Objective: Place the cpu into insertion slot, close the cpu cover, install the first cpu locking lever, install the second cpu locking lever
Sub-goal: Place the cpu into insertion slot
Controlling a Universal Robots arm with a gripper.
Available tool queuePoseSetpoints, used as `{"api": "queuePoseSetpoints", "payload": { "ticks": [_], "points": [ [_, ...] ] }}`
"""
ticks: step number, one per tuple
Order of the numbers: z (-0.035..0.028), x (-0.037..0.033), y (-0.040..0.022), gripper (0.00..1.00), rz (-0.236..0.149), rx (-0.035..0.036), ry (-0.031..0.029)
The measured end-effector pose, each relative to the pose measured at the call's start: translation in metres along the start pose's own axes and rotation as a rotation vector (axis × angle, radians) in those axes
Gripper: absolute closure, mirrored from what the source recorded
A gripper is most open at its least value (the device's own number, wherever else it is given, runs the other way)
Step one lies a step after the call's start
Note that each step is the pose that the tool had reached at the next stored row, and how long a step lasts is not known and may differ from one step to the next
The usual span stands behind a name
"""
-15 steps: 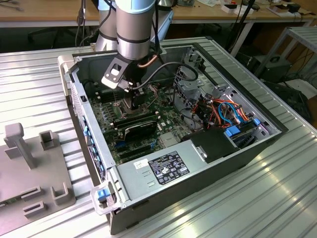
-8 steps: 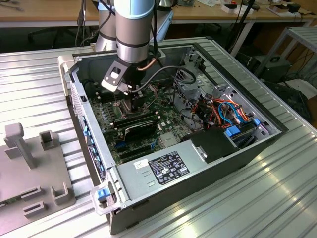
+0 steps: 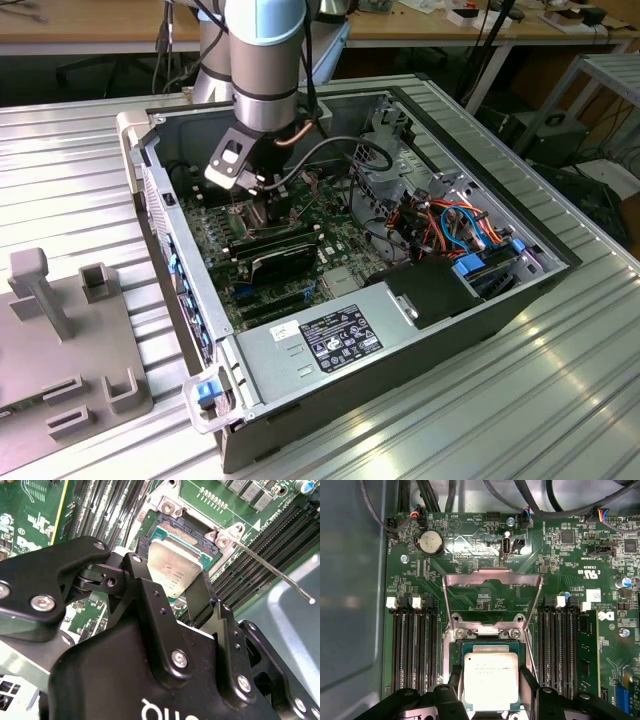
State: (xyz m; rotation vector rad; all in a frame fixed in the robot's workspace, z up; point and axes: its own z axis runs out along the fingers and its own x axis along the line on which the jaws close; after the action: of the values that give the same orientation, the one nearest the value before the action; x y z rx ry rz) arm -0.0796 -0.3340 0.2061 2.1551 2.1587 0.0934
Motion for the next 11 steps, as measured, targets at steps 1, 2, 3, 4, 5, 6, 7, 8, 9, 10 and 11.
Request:
{"api": "queuePoseSetpoints", "payload": {
  "ticks": [1, 2, 3, 4, 5, 6, 7, 8, 9, 10, 11],
  "points": [
    [0.0012, 0.0, -0.0005, 0.45, 0.0, -0.0013, 0.0002],
    [0.0013, 0.0, -0.0008, 0.45, 0.0, -0.0022, 0.0001],
    [0.0014, 0.0, -0.0009, 0.45, 0.0, -0.0027, 0.0001],
    [0.0016, 0.0, -0.0011, 0.45, 0.0, -0.0032, 0.0003],
    [0.0019, 0.0, -0.0012, 0.45, 0.0, -0.0032, 0.0004],
    [0.0023, 0.0001, -0.0015, 0.45, 0.0, -0.0033, 0.0005],
    [0.0023, 0.0001, -0.0021, 0.45, 0.0, -0.0032, 0.0007],
    [0.0024, 0.0001, -0.0022, 0.45, 0.0, -0.0032, 0.0009],
    [0.0024, 0.0001, -0.0022, 0.45, 0.0, -0.0031, 0.001],
    [0.0024, 0.0001, -0.0023, 0.45, 0.0, -0.0031, 0.001],
    [0.0024, 0.0001, -0.0023, 0.45, 0.0, -0.0031, 0.001]
  ]
}}
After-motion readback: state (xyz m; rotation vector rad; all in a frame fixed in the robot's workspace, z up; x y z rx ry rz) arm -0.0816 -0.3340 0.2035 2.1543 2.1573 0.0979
